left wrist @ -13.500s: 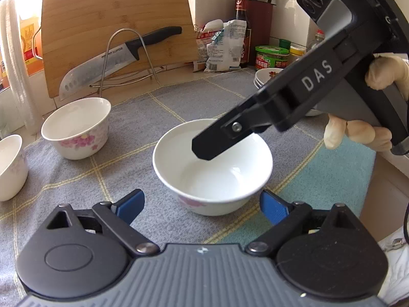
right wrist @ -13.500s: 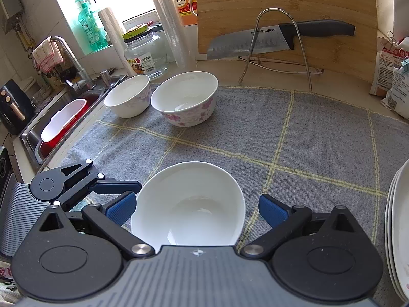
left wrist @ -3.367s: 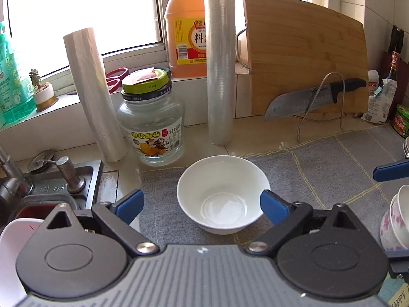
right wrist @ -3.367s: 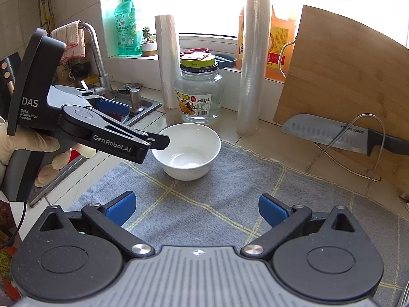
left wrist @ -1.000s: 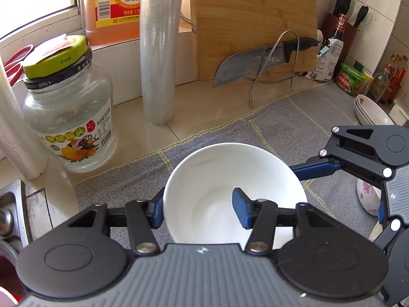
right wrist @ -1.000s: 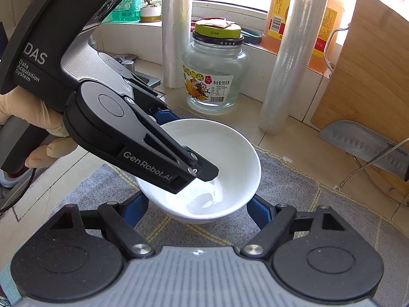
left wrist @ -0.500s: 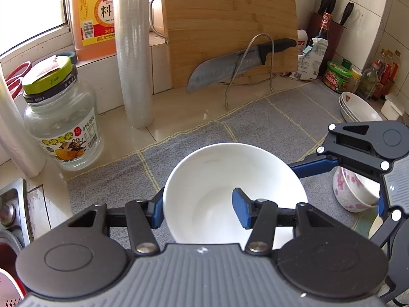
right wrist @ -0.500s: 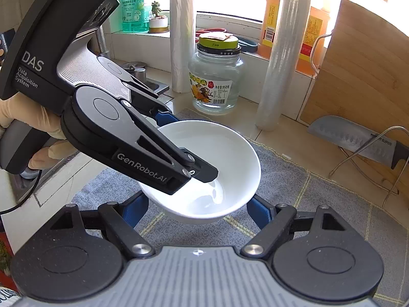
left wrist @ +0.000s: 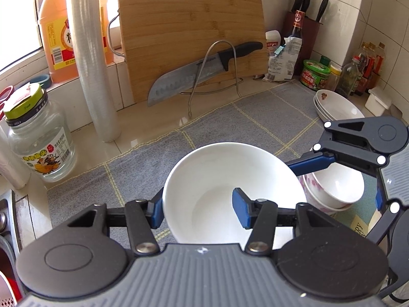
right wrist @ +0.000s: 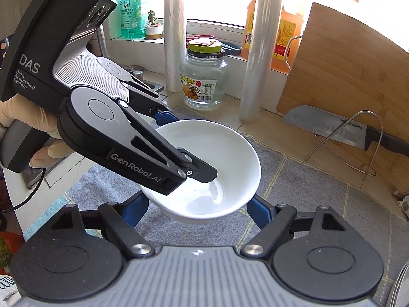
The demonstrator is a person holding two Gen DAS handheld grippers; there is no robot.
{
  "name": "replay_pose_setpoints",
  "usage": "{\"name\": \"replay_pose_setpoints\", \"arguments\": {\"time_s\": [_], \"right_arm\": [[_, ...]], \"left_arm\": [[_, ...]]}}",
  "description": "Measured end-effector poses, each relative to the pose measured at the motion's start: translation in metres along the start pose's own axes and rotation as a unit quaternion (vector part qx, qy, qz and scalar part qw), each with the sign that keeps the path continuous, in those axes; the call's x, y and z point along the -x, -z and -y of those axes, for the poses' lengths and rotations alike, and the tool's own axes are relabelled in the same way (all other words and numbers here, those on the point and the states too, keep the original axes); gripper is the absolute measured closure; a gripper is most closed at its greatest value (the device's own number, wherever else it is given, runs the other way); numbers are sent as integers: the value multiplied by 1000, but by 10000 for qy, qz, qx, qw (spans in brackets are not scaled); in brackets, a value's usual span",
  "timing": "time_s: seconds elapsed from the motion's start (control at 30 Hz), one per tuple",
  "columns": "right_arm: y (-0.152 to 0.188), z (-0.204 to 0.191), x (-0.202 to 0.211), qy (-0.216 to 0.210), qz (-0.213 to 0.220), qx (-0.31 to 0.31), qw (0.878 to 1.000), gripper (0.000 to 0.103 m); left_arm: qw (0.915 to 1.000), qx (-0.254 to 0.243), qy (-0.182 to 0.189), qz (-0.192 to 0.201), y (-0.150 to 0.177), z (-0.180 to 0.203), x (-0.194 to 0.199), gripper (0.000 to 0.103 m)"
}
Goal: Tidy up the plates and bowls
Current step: 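Carry the white bowl with the left gripper over the flowered bowls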
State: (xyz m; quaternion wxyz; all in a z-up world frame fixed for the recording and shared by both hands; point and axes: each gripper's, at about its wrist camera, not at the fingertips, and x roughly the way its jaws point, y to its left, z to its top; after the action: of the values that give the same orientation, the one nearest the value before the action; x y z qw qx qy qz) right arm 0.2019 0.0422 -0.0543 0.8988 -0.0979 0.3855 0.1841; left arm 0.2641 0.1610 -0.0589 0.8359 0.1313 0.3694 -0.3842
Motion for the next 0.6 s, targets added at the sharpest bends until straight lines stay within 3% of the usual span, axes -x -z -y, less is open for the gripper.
{"name": "replay_pose_setpoints", "arguments": {"time_s": [0.6], "right_arm": [[36, 26, 51, 434, 83, -368, 9983, 16]], "left_arm": [[9979, -518, 389, 96, -24, 64, -6, 51]]}}
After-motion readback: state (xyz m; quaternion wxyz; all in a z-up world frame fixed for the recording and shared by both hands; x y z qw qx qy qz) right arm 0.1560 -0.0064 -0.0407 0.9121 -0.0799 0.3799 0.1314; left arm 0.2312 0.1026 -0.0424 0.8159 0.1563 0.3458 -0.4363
